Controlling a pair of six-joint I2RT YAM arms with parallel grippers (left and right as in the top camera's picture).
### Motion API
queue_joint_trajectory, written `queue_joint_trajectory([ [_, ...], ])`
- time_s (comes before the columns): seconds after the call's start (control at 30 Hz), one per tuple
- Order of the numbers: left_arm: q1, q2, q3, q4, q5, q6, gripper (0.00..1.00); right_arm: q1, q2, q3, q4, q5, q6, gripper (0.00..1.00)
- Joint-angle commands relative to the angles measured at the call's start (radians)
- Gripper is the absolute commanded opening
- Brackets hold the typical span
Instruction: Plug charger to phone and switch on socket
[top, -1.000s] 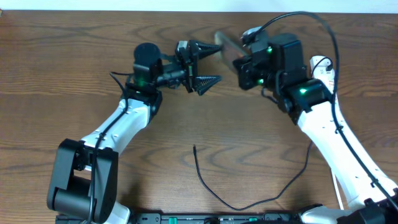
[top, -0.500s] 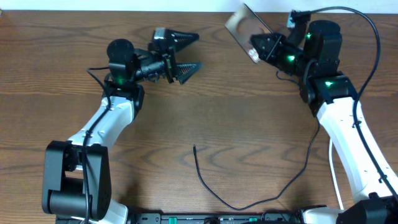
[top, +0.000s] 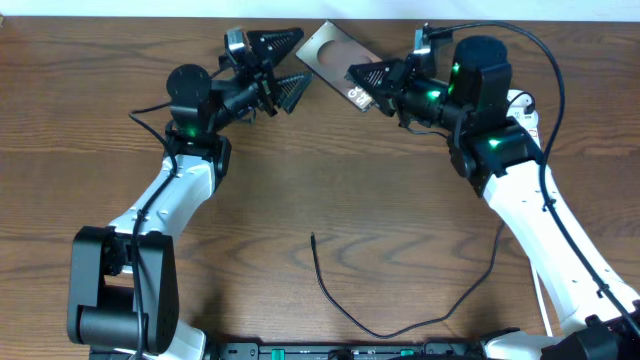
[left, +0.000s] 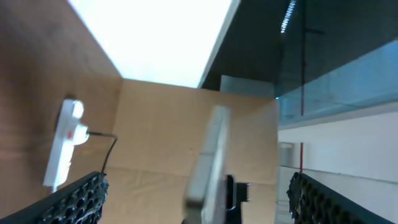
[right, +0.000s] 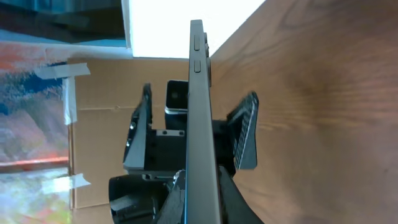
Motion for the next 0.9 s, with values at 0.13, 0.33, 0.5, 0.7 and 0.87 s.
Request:
queue_joint_trajectory([
  [0.13,-0.002,-0.023,0.028,0.017,-0.042,0.016,0.91,0.077,-0.008,0.014,0.016,0.061,0.135,0.01],
  [0.33,-0.02,-0.023,0.028,0.016,-0.042,0.016,0.87,0.119,-0.008,0.014,0.013,0.092,0.136,0.01],
  [0.5,-0.023,-0.023,0.028,0.016,-0.041,0.016,0.78,0.135,-0.008,0.014,0.012,0.105,0.154,0.01],
  [0.7,-0.03,-0.022,0.028,0.016,-0.042,0.016,0.5,0.148,-0.008,0.014,0.01,0.109,0.154,0.01],
  [0.87,-0.029,-0.023,0.028,0.016,-0.042,0.016,0.2,0.153,-0.008,0.014,0.009,0.108,0.154,0.01],
])
